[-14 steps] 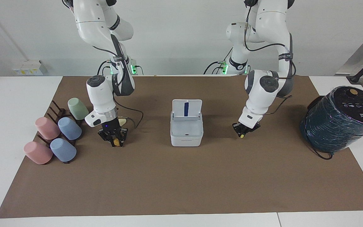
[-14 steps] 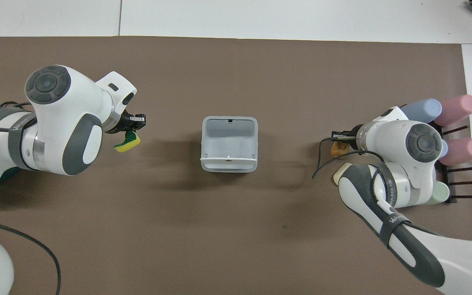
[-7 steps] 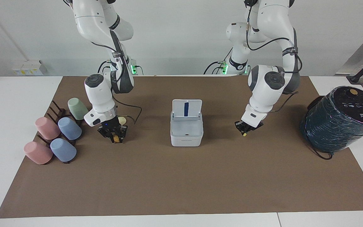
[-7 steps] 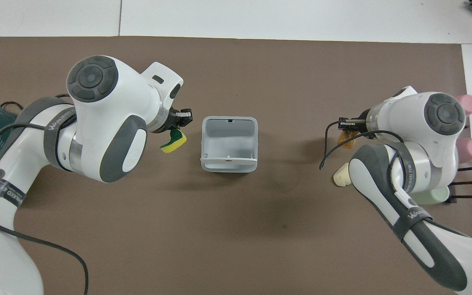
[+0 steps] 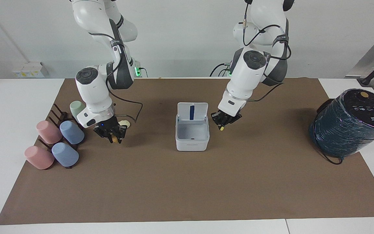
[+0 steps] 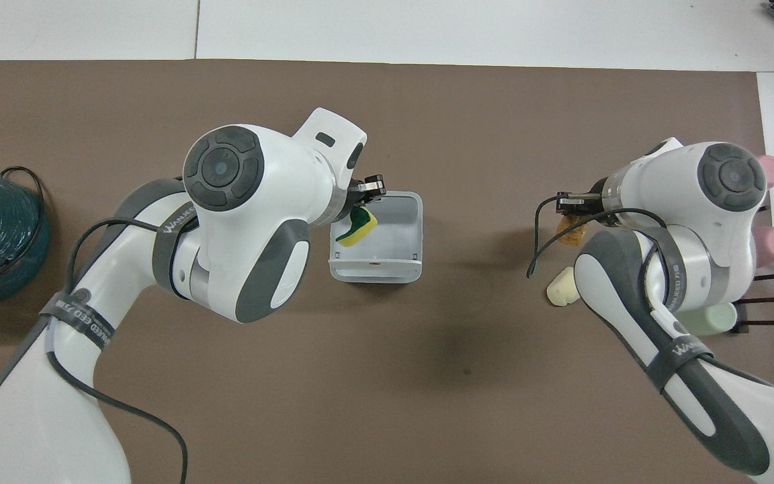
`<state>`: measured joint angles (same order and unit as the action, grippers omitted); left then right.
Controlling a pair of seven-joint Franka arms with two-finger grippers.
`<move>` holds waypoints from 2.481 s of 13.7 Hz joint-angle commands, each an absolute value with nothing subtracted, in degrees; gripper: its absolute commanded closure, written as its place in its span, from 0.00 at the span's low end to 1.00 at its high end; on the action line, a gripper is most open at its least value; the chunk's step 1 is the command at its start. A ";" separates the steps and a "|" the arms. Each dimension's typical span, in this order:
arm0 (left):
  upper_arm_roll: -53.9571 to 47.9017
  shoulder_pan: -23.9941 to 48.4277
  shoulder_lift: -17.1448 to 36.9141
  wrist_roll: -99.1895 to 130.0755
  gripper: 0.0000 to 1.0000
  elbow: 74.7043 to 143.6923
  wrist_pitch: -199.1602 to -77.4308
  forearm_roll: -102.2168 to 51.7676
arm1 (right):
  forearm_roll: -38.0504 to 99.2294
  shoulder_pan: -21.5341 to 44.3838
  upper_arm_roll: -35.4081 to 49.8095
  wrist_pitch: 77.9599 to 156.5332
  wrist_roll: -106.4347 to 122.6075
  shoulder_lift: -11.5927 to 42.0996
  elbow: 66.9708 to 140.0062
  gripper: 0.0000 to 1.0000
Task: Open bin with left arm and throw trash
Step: 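Carry the sponge into the bin and open the left gripper, then drop the potato into the bin with the right gripper while the left gripper withdraws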
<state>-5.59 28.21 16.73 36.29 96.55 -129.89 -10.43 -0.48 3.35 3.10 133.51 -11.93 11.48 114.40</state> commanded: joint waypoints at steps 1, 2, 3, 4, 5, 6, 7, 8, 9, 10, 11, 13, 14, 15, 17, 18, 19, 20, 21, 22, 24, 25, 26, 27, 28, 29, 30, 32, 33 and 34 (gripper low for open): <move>-4.92 30.32 18.80 36.65 0.96 96.50 -133.15 -12.04 | -0.70 3.08 3.43 131.84 -12.22 12.13 113.20 1.00; -5.01 30.50 19.24 36.65 0.96 96.50 -134.20 -12.04 | -0.79 3.08 3.43 131.40 -12.30 12.13 113.03 1.00; -5.01 30.59 20.12 36.65 0.91 96.42 -134.47 -12.04 | -0.79 3.08 3.43 131.31 -12.30 12.13 112.68 1.00; -4.92 30.93 20.13 36.65 0.79 96.33 -134.39 -12.04 | -0.79 3.16 3.43 131.22 -12.39 12.13 112.41 1.00; -5.01 30.85 20.21 36.65 0.57 96.07 -134.04 -12.04 | -0.79 3.25 3.60 130.87 -12.57 12.13 111.80 1.00; -4.92 30.76 20.30 36.65 0.37 95.63 -133.86 -11.95 | -0.79 3.69 3.60 130.09 -12.66 12.13 111.19 1.00; -4.92 30.67 20.56 36.65 0.18 95.19 -133.51 -11.87 | -0.79 3.78 3.60 129.73 -12.66 12.13 110.57 1.00; -4.92 30.67 20.83 36.65 0.10 94.23 -132.98 -11.95 | -0.79 3.78 3.60 129.20 -12.66 11.95 110.22 1.00; -4.83 30.59 21.00 36.74 0.10 93.26 -131.50 -11.95 | -0.70 3.78 3.60 129.03 -12.66 11.61 110.13 1.00; -4.83 30.24 21.01 36.91 0.09 92.56 -128.87 -11.87 | -0.62 3.78 3.69 128.68 -12.66 11.51 109.78 1.00; -4.75 30.15 20.92 36.91 0.09 91.24 -125.72 -11.78 | -0.62 3.87 3.78 126.93 -12.74 11.51 108.47 1.00; -4.22 29.54 20.39 36.83 0.09 86.42 -116.07 -11.34 | -0.53 5.62 3.78 121.93 -12.92 11.43 104.70 1.00; -3.35 27.36 20.22 36.65 0.09 83.61 -110.01 -11.08 | -0.53 5.80 3.78 119.90 -13.96 11.43 103.02 1.00; -2.99 24.55 19.95 35.95 0.09 80.89 -104.38 -10.99 | -0.53 6.41 3.78 117.79 -15.19 11.51 101.01 1.00; -2.81 21.11 19.86 32.02 0.09 78.50 -97.33 -8.81 | -0.53 8.34 3.78 116.54 -17.39 11.78 99.06 1.00; -2.73 19.88 19.43 29.30 0.07 78.14 -95.38 -6.35 | -0.53 10.00 3.78 116.89 -20.10 11.95 98.62 1.00; -2.72 18.12 17.94 26.31 0.04 78.13 -94.49 -4.94 | -0.61 11.93 3.78 117.76 -23.96 12.04 98.53 1.00; -2.81 16.02 16.10 23.32 0.02 78.22 -94.22 -4.75 | -0.62 13.52 3.78 118.82 -27.21 12.04 98.53 1.00; -2.99 13.65 14.17 20.33 0.00 78.48 -93.87 -4.83 | -0.62 14.84 3.78 119.79 -29.86 12.13 98.44 1.00; -2.90 11.80 12.50 17.00 0.00 78.83 -92.82 -4.92 | -0.09 15.98 3.78 121.10 -31.80 12.65 98.26 1.00; -2.90 8.19 10.21 11.98 0.00 79.27 -89.93 -4.83 | 0.18 18.09 3.78 124.17 -36.01 14.14 97.48 1.00; -2.90 6.87 8.80 10.56 0.00 80.06 -89.30 -4.75 | 0.09 19.06 3.78 125.32 -38.04 15.89 95.90 1.00; -2.90 5.46 7.40 9.50 0.00 81.20 -89.30 -4.75 | -0.09 20.20 3.78 125.59 -39.71 17.74 93.89 1.00; -2.90 4.84 6.25 8.27 0.00 82.43 -89.30 -4.40 | 0.09 21.35 3.78 125.77 -41.38 19.75 91.87 1.00; -2.90 4.75 5.46 7.04 0.00 82.96 -89.38 -1.70 | 0.17 21.53 3.78 126.55 -42.70 21.08 90.80 1.00; -2.90 4.83 5.28 5.99 0.00 83.23 -89.38 -0.10 | 0.09 21.79 3.78 127.95 -44.37 21.53 90.70 1.00; -2.99 4.83 5.01 5.89 0.00 83.41 -89.30 -0.09 | 0.09 23.45 3.78 128.84 -46.21 21.97 90.70 1.00; -2.99 4.83 4.14 5.89 0.00 84.89 -89.38 -0.09 | -0.26 26.01 3.78 129.90 -48.94 22.85 90.70 1.00; -3.08 4.92 4.04 5.89 0.00 84.99 -89.38 -0.09 | -0.35 26.45 3.78 130.08 -49.22 23.20 90.70 1.00; -3.08 5.10 4.04 5.89 0.00 84.90 -89.56 -0.09 | -0.53 27.85 3.78 130.08 -49.31 23.29 90.88 1.00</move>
